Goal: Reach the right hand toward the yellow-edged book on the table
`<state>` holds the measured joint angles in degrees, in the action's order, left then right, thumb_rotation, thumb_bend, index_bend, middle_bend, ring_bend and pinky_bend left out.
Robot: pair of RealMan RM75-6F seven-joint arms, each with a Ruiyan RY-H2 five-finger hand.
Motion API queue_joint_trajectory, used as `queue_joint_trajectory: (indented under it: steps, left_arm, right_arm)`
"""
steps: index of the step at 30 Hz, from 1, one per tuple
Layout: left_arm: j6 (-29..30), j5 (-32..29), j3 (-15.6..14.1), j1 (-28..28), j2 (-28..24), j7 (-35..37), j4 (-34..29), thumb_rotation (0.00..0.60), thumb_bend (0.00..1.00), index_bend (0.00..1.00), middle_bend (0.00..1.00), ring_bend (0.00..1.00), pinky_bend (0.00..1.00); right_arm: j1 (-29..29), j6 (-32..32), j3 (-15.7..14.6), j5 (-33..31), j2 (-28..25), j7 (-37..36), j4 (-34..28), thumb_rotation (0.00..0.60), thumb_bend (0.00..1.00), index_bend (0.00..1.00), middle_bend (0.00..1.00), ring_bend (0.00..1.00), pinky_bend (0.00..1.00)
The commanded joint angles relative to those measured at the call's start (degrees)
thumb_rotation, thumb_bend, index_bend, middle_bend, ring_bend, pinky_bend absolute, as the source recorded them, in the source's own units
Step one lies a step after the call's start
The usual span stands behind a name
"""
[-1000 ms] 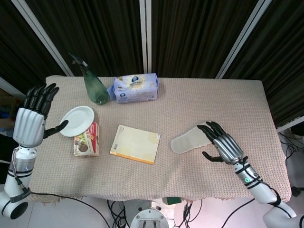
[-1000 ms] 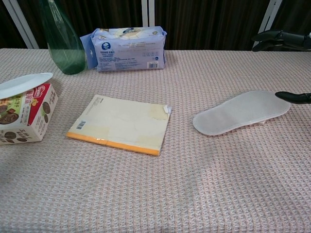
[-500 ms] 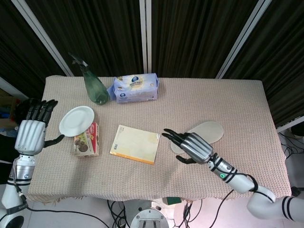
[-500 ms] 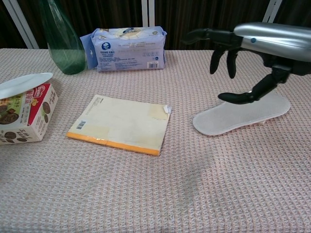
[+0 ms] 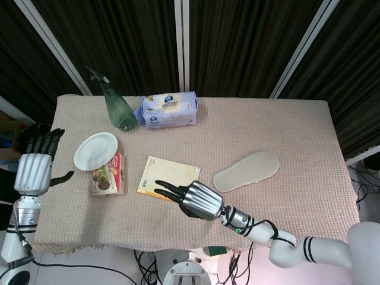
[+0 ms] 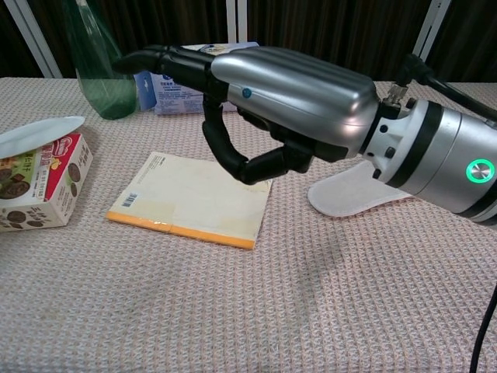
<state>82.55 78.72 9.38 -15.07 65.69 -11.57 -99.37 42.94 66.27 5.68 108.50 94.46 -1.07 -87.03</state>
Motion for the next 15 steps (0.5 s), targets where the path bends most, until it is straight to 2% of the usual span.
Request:
queue_joint_trajectory:
  steps: [1,7,15]
  left_arm:
    - [-1.93,-2.26,-0.42,0.03,-0.44,-1.22,-0.54,0.600,0.00,0.08,0.09,0.07,0.09]
    - [-4.03,-4.12,-0.63,-0.50,-0.83,-2.22,-1.69,0.600,0.00,0.08,0.09,0.07,0.09]
    - [-3.88,-4.13,-0.66,-0.48,-0.67,-1.72,-1.09,0.600,0.00,0.08,0.09,0.07,0.09]
  right_arm:
    - [-0.37,3.93,-1.02,1.81,3.80,0.33,3.79,0.600,0.93,0.00,0.00,0.53,0.94]
    - [0.18,5.78,-2.38,2.62,6.49,-0.73,6.52,0.600,0.95,0.00,0.00,0.53,0.93]
    - [1.12,5.68,-3.30,2.30,7.07,-0.72,6.93,0.600,0.95,0.00,0.00,0.53,0.93]
